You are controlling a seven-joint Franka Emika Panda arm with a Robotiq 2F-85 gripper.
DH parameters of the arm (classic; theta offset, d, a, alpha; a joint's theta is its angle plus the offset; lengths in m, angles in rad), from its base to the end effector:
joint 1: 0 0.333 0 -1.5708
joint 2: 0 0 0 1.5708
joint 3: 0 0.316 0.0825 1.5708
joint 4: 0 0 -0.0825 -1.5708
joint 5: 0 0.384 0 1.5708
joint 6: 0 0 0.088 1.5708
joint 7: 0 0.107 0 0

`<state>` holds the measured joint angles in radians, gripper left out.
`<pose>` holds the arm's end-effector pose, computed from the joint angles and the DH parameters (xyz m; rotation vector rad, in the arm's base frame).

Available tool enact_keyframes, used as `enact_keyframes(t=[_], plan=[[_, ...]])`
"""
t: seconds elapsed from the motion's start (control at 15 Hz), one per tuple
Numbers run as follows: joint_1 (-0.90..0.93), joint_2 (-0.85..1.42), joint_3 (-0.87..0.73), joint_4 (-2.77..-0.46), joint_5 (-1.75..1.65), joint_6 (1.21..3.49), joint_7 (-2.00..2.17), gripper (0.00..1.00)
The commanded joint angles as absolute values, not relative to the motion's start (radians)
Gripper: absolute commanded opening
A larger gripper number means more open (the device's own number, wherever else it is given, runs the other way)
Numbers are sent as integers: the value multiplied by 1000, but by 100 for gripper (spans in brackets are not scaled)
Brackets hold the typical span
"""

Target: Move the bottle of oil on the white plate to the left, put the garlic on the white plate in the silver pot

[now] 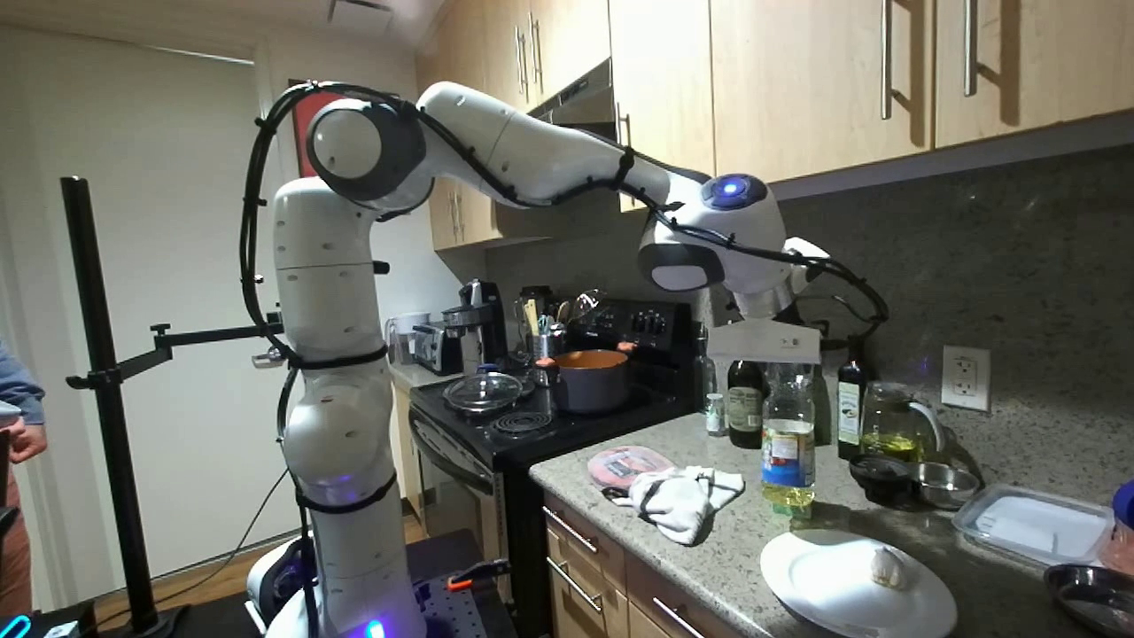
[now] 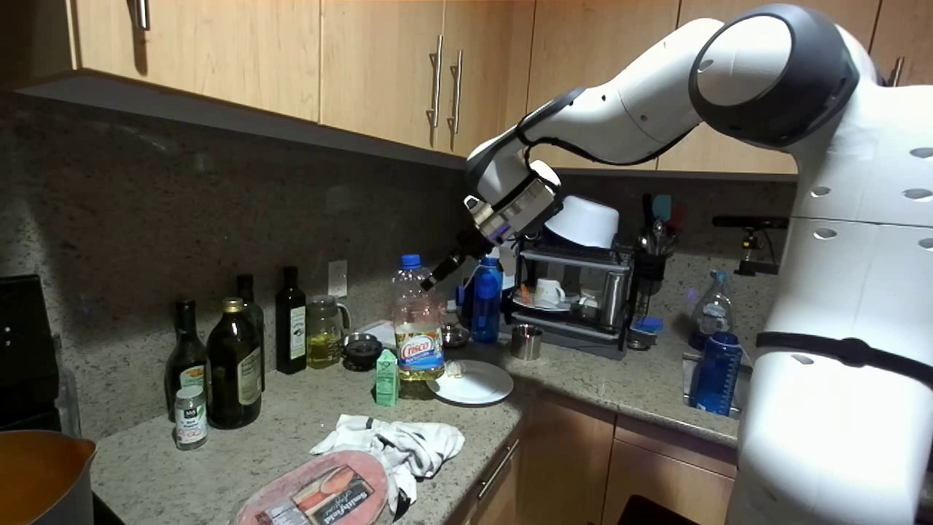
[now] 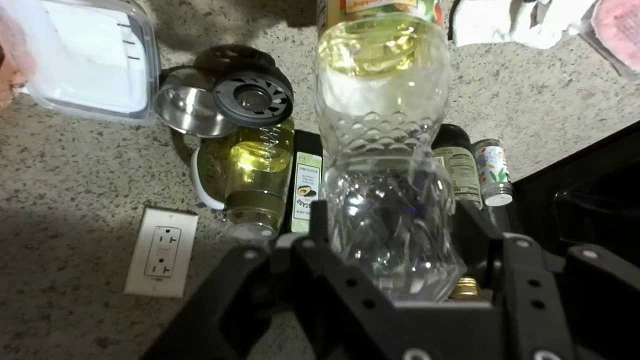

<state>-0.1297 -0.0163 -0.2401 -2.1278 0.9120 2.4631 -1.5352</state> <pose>0.5293 -0.2068 0.4525 -2.7051 -0.7368 -1.0933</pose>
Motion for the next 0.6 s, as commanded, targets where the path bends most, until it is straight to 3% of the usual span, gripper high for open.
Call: enact_keyframes(t=[0.0, 0.53], plan=[[-151, -23, -225, -2110, 986, 2426, -1575, 39], [-154, -30, -223, -2120, 1016, 2427, -1568, 39]])
